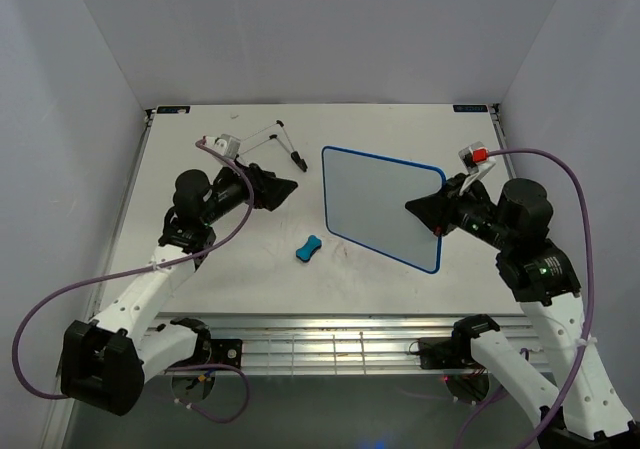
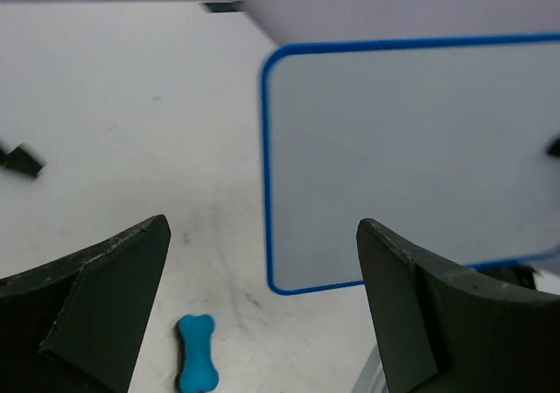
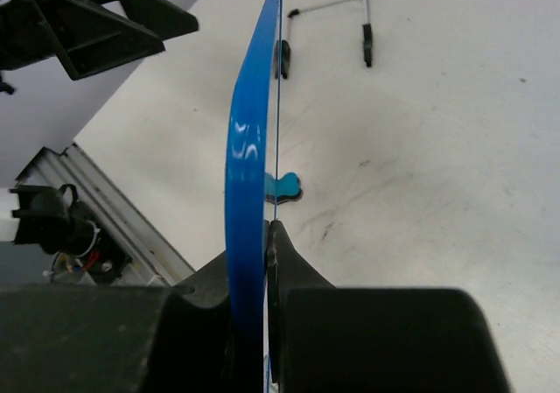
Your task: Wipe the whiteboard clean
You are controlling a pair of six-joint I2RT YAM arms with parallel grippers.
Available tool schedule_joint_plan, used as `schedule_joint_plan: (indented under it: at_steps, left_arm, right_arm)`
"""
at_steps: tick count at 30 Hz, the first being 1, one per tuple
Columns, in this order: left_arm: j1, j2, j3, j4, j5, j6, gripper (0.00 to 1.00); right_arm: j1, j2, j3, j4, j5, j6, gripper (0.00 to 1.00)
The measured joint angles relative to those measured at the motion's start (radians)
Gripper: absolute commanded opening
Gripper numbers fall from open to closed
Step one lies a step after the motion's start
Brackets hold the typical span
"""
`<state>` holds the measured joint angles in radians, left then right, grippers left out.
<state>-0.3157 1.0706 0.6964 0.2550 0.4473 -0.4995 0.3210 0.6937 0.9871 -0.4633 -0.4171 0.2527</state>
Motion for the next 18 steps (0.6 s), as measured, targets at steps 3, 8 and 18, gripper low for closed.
schedule_joint_plan:
  at_steps: [3, 8, 18]
  left_arm:
    - [0.002, 0.003, -0.005, 0.159, 0.256, 0.013, 0.98]
    - [-0.007, 0.096, -0.008, 0.404, 0.573, -0.053, 0.98]
    - [-0.008, 0.246, -0.033, 0.970, 0.866, -0.542, 0.87]
  right_arm:
    - [0.000, -0.013, 0.056, -0.018, -0.069, 0.002, 0.08]
    - [0.000, -0.027, 0.159, -0.024, -0.204, 0.002, 0.08]
    - [0.000, -0.029, 0.178, -0.035, -0.336, -0.004, 0.08]
